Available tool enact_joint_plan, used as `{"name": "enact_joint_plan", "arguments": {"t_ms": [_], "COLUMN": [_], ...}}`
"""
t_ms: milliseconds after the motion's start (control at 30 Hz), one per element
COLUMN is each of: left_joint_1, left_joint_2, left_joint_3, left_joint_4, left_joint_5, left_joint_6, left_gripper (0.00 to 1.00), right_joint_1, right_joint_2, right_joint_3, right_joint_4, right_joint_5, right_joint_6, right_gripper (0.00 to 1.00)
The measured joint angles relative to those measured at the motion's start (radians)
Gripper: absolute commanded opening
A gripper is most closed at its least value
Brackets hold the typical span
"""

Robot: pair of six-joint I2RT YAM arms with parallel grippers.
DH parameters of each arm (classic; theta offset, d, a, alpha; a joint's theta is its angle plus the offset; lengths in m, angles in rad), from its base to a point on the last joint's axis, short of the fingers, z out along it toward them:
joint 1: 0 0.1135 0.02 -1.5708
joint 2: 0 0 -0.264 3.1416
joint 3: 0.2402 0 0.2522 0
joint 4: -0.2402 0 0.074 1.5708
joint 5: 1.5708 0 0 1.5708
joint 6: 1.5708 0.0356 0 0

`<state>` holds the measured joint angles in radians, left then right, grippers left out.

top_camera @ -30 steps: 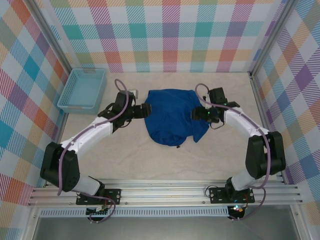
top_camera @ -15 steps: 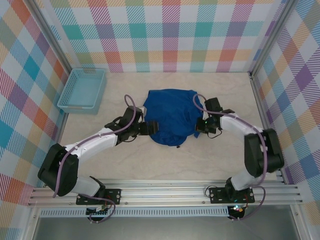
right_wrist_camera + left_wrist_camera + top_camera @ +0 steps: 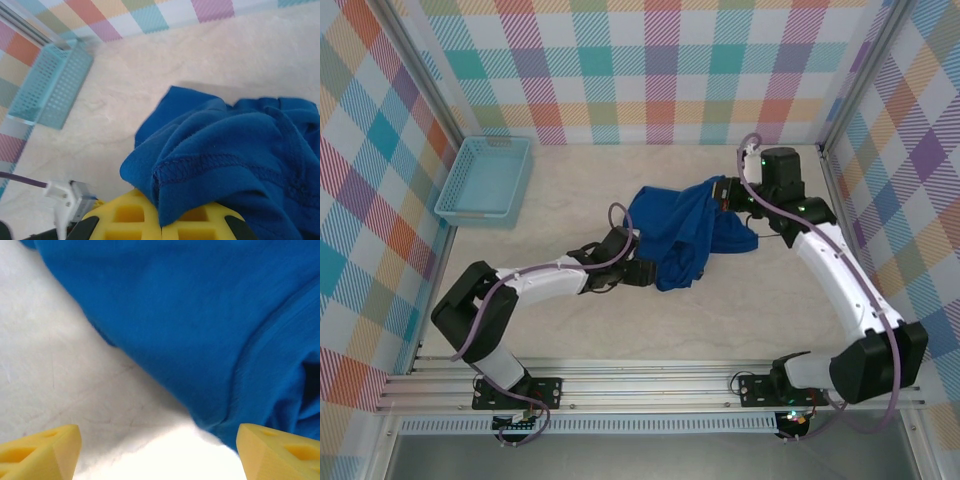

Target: Fold the inside-out t-shirt

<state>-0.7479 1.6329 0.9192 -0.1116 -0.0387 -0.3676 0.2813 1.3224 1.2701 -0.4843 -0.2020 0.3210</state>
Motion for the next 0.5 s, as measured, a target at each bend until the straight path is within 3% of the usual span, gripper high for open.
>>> {"name": "enact_joint_plan", "arguments": {"t_ms": [167, 300, 500], "left_joint_1": [0.0, 0.002, 0.048], "left_joint_2": [0.045, 0.09, 0.124], "left_joint_3": [0.057, 0.081, 0.112], "left_joint_4": [0.03, 0.035, 0.035], "left_joint_5": [0.039, 0.053, 0.055], "left_joint_6": [0.021, 0.025, -0.004], "left_gripper": [0.74, 0.64, 0.58], "right_joint_1": [0.0, -0.001, -0.006], "right_joint_2": [0.039, 0.05, 0.098], "right_joint_3": [0.0, 0.015, 0.058], "right_joint_4": [-0.026, -0.037, -0.037], "right_joint_5": [0.024, 0.05, 0.082], "right_joint_6": [-0.021, -0.039, -0.066], "right_gripper": [0.0, 0.0, 0.0]}}
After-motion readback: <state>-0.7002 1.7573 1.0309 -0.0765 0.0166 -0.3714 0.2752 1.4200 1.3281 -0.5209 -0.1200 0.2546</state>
